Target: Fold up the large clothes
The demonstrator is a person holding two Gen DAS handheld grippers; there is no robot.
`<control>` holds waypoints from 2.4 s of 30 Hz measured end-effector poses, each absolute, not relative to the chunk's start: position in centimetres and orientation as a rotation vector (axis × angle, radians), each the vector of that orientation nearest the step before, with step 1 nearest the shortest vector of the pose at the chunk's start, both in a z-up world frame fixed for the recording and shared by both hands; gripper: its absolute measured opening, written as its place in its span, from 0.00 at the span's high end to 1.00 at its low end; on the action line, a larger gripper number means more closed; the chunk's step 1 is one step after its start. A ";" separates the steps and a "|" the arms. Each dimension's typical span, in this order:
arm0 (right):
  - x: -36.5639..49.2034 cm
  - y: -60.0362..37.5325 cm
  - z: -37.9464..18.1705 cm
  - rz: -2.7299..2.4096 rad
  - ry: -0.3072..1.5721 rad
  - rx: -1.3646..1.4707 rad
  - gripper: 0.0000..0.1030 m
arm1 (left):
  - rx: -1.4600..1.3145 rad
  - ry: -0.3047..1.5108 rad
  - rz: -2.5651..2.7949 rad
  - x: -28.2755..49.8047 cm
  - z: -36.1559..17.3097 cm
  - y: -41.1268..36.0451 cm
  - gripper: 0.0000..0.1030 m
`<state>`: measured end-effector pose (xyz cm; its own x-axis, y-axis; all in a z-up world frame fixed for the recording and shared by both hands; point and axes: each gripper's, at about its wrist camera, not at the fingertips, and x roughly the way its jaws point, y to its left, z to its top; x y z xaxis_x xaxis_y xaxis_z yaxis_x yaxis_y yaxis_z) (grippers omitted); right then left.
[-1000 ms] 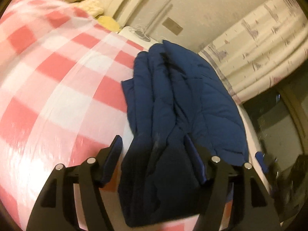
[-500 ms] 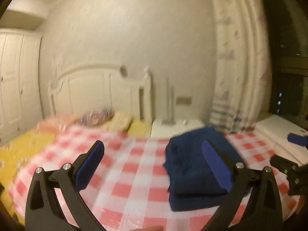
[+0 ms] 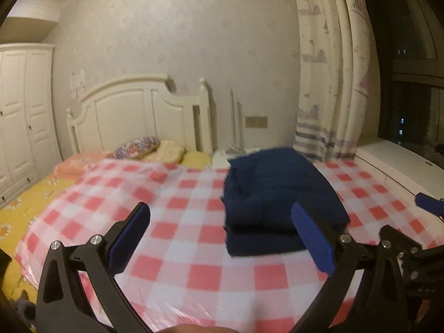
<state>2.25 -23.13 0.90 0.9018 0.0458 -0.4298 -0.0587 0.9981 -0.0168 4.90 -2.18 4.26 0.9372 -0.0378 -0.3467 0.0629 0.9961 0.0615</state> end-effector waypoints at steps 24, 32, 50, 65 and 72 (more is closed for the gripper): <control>2.5 -20.5 -1.0 0.109 0.490 -0.060 0.05 | 0.091 0.415 -0.056 5.5 1.8 -2.1 0.02; 2.5 -20.4 -1.1 0.111 0.495 -0.053 0.05 | 0.092 0.419 -0.060 5.5 1.6 -2.1 0.02; 2.4 -19.4 -1.5 0.121 0.514 -0.048 0.05 | 0.092 0.420 -0.060 5.4 1.4 -1.8 0.02; 2.5 -19.4 -1.9 0.130 0.523 -0.046 0.05 | 0.093 0.421 -0.060 5.5 1.4 -1.7 0.02; 3.0 -19.4 -2.9 0.139 0.548 -0.046 0.05 | 0.099 0.463 -0.105 5.8 -0.5 -1.9 0.02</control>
<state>3.04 -19.43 -2.88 0.8442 0.1196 -0.5225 -0.1444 0.9895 -0.0068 5.76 -1.90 -0.53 0.8897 -0.0781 -0.4498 0.1230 0.9898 0.0714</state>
